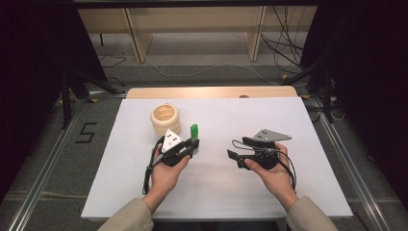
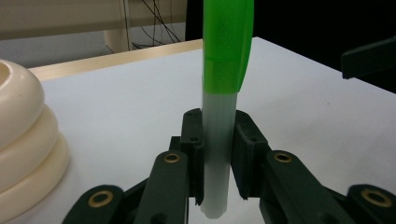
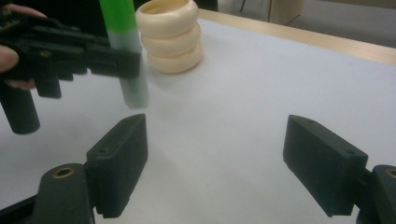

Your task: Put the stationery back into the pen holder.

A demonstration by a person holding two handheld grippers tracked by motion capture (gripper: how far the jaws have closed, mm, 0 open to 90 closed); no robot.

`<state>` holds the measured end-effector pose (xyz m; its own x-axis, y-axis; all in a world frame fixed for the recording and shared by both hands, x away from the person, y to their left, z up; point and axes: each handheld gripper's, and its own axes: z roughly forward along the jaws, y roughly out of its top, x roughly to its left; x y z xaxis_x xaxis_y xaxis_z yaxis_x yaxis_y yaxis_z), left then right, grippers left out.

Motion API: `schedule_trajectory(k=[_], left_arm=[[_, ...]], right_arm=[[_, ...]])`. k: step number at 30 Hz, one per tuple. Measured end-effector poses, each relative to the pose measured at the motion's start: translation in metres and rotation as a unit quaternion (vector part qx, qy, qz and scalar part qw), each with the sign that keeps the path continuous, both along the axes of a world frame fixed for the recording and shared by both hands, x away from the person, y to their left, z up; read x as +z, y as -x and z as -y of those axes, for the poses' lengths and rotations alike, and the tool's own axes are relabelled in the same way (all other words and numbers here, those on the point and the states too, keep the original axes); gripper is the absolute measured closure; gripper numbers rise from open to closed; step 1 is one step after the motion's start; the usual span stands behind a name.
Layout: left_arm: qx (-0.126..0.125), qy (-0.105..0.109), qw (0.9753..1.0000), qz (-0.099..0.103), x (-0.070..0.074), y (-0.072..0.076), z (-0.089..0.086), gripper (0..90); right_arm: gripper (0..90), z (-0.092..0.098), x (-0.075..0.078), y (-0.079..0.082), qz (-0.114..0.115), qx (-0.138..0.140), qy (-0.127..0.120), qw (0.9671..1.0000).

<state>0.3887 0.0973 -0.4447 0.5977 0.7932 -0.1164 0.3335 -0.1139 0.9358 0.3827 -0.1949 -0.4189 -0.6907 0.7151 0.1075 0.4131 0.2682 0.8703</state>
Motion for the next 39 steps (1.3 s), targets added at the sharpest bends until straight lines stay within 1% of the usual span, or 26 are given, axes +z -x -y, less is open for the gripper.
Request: schedule_trajectory(k=[3, 6, 8, 13, 18, 19, 20, 25, 30, 33, 39], left_arm=[[0.004, 0.000, 1.0000, 0.004, 0.002, -0.001, -0.004, 76.9], [0.007, -0.001, 1.0000, 0.004, 0.003, -0.001, -0.007, 76.9], [0.009, -0.005, 0.9999, 0.007, 0.004, -0.002, -0.009, 76.9], [0.015, -0.011, 0.9998, 0.007, 0.006, -0.002, -0.014, 76.9], [0.022, -0.008, 0.9997, 0.010, 0.011, -0.003, -0.020, 76.9], [0.024, -0.004, 0.9996, 0.011, 0.012, -0.003, -0.021, 76.9], [0.024, -0.007, 0.9996, 0.012, 0.013, -0.004, -0.022, 76.9], [0.033, -0.003, 0.9993, 0.014, 0.015, -0.005, -0.027, 76.9], [0.039, -0.002, 0.9991, 0.018, 0.017, -0.007, -0.033, 76.9], [0.044, -0.004, 0.9988, 0.019, 0.019, -0.008, -0.036, 76.9], [0.054, 0.000, 0.9983, 0.021, 0.021, -0.011, -0.043, 76.9]], right_arm=[[20.5, 0.006, -0.003, 0.001, -0.008, -0.001, 0.007, 0.9999], [20.0, 0.011, -0.006, 0.001, -0.009, 0.002, 0.013, 0.9999], [19.2, 0.014, -0.008, 0.002, -0.015, 0.002, 0.016, 0.9998], [19.1, 0.020, -0.014, 0.005, -0.020, -0.001, 0.019, 0.9996], [18.9, 0.028, -0.018, 0.008, -0.024, -0.004, 0.022, 0.9995], [18.8, 0.029, -0.019, 0.009, -0.025, -0.005, 0.023, 0.9994], [18.6, 0.030, -0.019, 0.009, -0.027, -0.006, 0.023, 0.9994], [18.2, 0.037, -0.023, 0.013, -0.032, -0.010, 0.028, 0.9991], [18.0, 0.042, -0.025, 0.017, -0.029, -0.012, 0.029, 0.9991], [18.0, 0.045, -0.027, 0.018, -0.031, -0.011, 0.031, 0.9990], [17.9, 0.050, -0.030, 0.022, -0.035, -0.012, 0.032, 0.9988]])
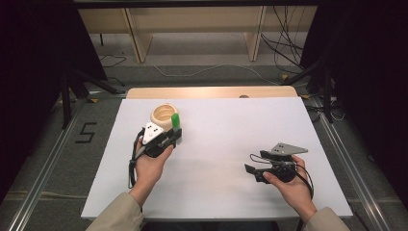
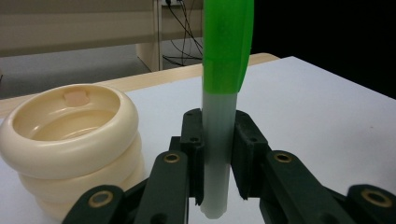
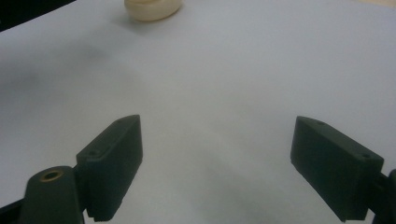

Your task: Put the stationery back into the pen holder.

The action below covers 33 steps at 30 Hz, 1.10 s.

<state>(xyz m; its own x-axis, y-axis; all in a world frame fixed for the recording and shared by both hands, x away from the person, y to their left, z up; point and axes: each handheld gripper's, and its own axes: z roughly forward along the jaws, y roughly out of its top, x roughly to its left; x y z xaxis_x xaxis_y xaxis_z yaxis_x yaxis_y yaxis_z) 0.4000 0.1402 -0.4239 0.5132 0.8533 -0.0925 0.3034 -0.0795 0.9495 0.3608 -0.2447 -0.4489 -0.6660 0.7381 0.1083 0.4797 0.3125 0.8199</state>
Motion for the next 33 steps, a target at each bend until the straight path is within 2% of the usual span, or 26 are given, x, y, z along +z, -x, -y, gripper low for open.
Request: schedule_trajectory(k=[23, 33], left_arm=[[0.009, -0.003, 0.9998, 0.018, 0.009, -0.009, -0.010, 77.0], [0.017, -0.007, 0.9995, 0.024, 0.013, -0.019, -0.015, 76.9]], right_arm=[[17.6, 0.010, -0.009, 0.011, -0.006, -0.003, -0.002, 1.0000], [17.6, 0.012, -0.011, 0.014, -0.008, -0.004, -0.005, 0.9999]])
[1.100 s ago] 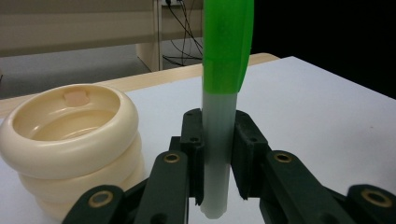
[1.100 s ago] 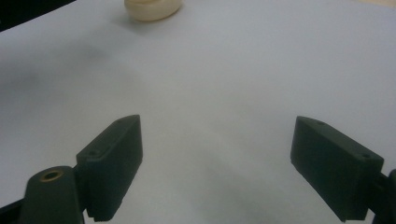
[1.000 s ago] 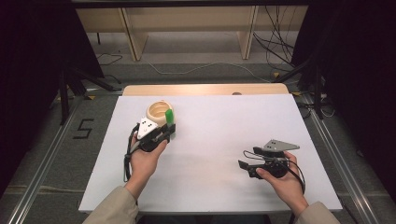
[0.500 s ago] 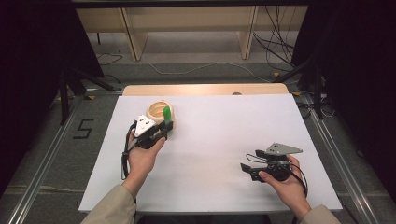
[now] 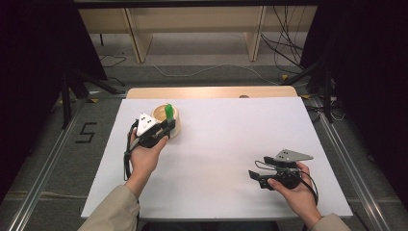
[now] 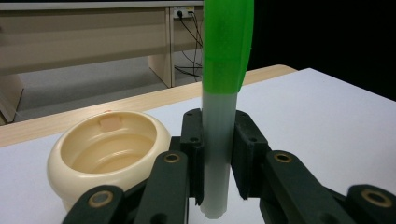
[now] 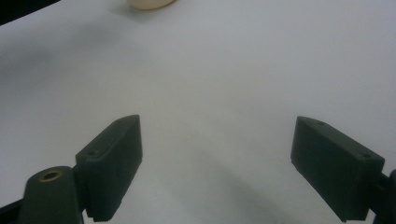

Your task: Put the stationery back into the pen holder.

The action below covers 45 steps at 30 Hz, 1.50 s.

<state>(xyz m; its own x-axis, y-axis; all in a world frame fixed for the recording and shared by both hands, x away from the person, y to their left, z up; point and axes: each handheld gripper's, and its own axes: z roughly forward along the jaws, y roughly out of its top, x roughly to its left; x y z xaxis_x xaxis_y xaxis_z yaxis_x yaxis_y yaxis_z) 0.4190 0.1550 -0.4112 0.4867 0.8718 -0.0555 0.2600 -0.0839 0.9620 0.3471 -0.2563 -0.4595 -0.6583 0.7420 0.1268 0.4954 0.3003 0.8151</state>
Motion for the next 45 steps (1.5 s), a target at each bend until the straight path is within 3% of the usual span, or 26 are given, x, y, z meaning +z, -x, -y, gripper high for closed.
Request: schedule_trajectory(k=[17, 28, 45], left_arm=[[0.017, -0.003, 0.9999, 0.003, 0.006, -0.021, -0.013, 76.9], [0.020, -0.006, 0.9997, 0.009, 0.011, -0.038, -0.012, 76.9], [0.043, -0.011, 0.9990, 0.010, 0.007, -0.059, -0.021, 76.8]], right_arm=[[16.9, 0.002, -0.004, 0.002, -0.004, 0.000, 0.001, 1.0000], [17.0, 0.003, -0.004, 0.002, -0.004, 0.000, 0.001, 1.0000], [17.0, 0.003, -0.005, 0.002, -0.005, 0.001, 0.000, 1.0000]])
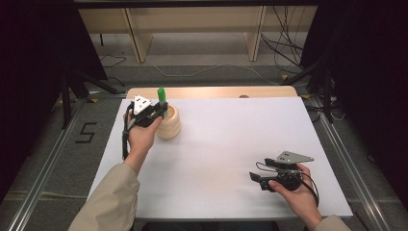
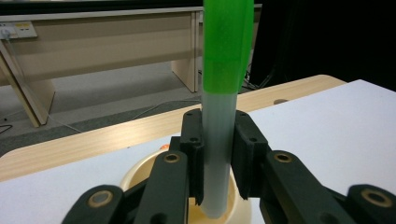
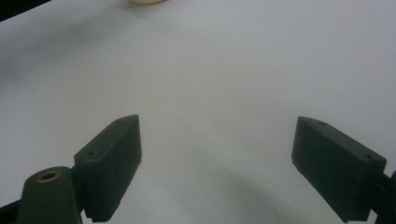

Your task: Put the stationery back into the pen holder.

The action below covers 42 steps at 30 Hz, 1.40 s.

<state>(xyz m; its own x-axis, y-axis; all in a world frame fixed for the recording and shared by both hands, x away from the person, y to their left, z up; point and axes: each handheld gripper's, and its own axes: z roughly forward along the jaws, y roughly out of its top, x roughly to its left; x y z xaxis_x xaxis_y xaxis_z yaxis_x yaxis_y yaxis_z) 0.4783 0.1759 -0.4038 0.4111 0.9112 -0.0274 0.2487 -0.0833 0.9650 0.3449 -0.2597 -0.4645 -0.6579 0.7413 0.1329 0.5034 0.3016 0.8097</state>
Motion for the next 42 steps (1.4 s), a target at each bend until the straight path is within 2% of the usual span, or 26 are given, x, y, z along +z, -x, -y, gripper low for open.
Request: schedule_trajectory(k=[13, 25, 34, 39, 42], left_arm=[[-0.007, -0.011, 0.9999, -0.003, -0.009, -0.014, 0.000, 76.8], [-0.005, -0.034, 0.9993, -0.012, -0.017, -0.021, 0.002, 76.8], [-0.003, -0.037, 0.9992, -0.017, -0.022, -0.024, 0.003, 76.8], [-0.003, -0.045, 0.9988, -0.019, -0.026, -0.026, 0.003, 76.7], [-0.003, -0.042, 0.9988, -0.023, -0.030, -0.027, 0.005, 76.7]], right_arm=[[17.0, 0.000, -0.001, 0.000, 0.002, 0.004, -0.001, 1.0000], [17.0, 0.000, -0.001, 0.000, -0.001, 0.004, 0.001, 1.0000], [17.0, -0.001, -0.002, 0.000, -0.004, 0.004, -0.001, 1.0000], [17.0, -0.001, -0.002, 0.000, -0.003, 0.004, -0.001, 1.0000], [17.0, -0.001, -0.002, 0.000, -0.003, 0.005, -0.001, 1.0000]])
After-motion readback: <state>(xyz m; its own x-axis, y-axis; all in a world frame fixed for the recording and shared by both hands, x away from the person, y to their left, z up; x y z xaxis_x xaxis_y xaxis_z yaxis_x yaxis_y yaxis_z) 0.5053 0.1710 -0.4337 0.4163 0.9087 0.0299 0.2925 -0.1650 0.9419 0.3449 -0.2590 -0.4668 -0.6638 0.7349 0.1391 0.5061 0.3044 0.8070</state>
